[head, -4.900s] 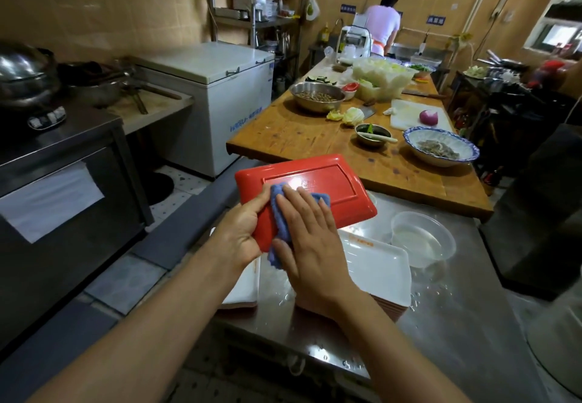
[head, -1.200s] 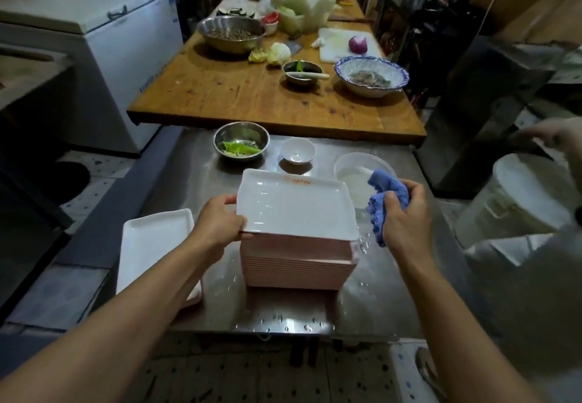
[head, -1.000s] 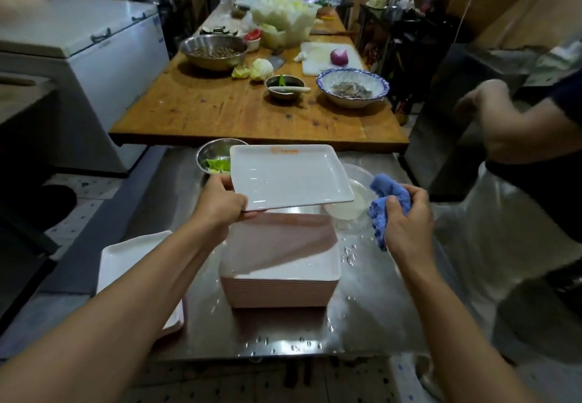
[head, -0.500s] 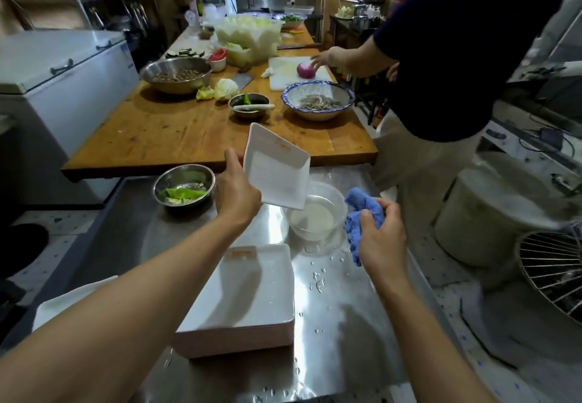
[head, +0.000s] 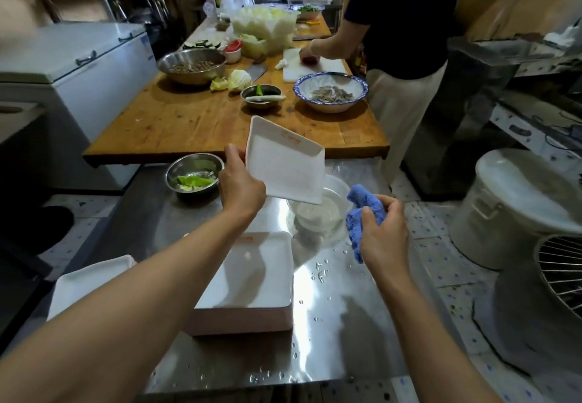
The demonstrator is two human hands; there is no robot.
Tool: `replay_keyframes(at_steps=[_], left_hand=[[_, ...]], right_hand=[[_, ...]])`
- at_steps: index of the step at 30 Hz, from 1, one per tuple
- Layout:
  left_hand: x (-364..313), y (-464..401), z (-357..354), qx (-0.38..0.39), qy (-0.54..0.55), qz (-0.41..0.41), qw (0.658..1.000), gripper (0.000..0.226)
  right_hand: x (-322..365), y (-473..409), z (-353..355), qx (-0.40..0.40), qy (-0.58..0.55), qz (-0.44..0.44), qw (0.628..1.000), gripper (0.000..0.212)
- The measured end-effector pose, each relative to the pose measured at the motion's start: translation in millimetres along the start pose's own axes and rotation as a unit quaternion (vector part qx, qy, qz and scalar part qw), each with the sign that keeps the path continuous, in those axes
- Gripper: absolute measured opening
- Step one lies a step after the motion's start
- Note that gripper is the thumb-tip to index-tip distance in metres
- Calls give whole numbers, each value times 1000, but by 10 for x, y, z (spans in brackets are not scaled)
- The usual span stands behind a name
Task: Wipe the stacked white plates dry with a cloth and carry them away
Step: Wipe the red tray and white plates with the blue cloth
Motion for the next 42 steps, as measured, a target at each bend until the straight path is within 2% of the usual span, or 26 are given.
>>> replay_keyframes(at_steps=[3, 7, 11, 17, 23, 26, 30, 32, 34, 38, 40, 42], left_hand=[[227, 81, 182, -14, 81, 89, 993, 40], [526, 316, 454, -22, 181, 202, 962, 38], [776, 653, 783, -4, 220, 258, 941, 36], [1215, 1128, 1236, 8, 231, 322, 918, 37], [1545, 1349, 1389, 23, 212, 344, 914, 37], [1633, 1394, 1363, 43, 198, 340, 918, 37], [1682, 1394, 1320, 56, 184, 312, 931, 32], [1713, 1385, 1332, 56, 158, 289, 943, 28], [1751, 1365, 1340, 69, 112, 265, 955, 23], [1757, 1360, 1301, 97, 87, 246, 961, 23], [1737, 1358, 1277, 106, 84, 232, 963, 27], [1730, 1351, 1257, 112, 79, 223, 965, 30]], right_hand=[[50, 78, -77, 13, -1, 6, 1000, 11], [197, 247, -306, 77, -6, 23, 997, 10], [397, 472, -535, 118, 6, 73, 990, 16], [473, 822, -839, 146, 71, 122, 979, 8], [353, 1127, -1132, 154, 158, 169, 961, 13], [172, 1192, -1289, 178, 242, 178, 937, 5], [-50, 1314, -1477, 262, 352, 182, 880, 24], [-80, 1337, -1467, 235, 453, 221, 831, 31], [-52, 1345, -1434, 210, 500, 243, 804, 29], [-95, 1335, -1517, 250, 523, 217, 786, 19], [-88, 1224, -1581, 237, 542, 197, 782, 19], [-60, 1099, -1635, 203, 545, 178, 794, 25]])
Point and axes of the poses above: each hand's wrist, its own y-axis away from the middle knuckle, its own z-axis out of the back of the hand, x = y × z, the point moved 8 cm from there along -y, towards the middle knuckle, and after that the axes turned 6 degrees about -z, right-handed, at the moved point
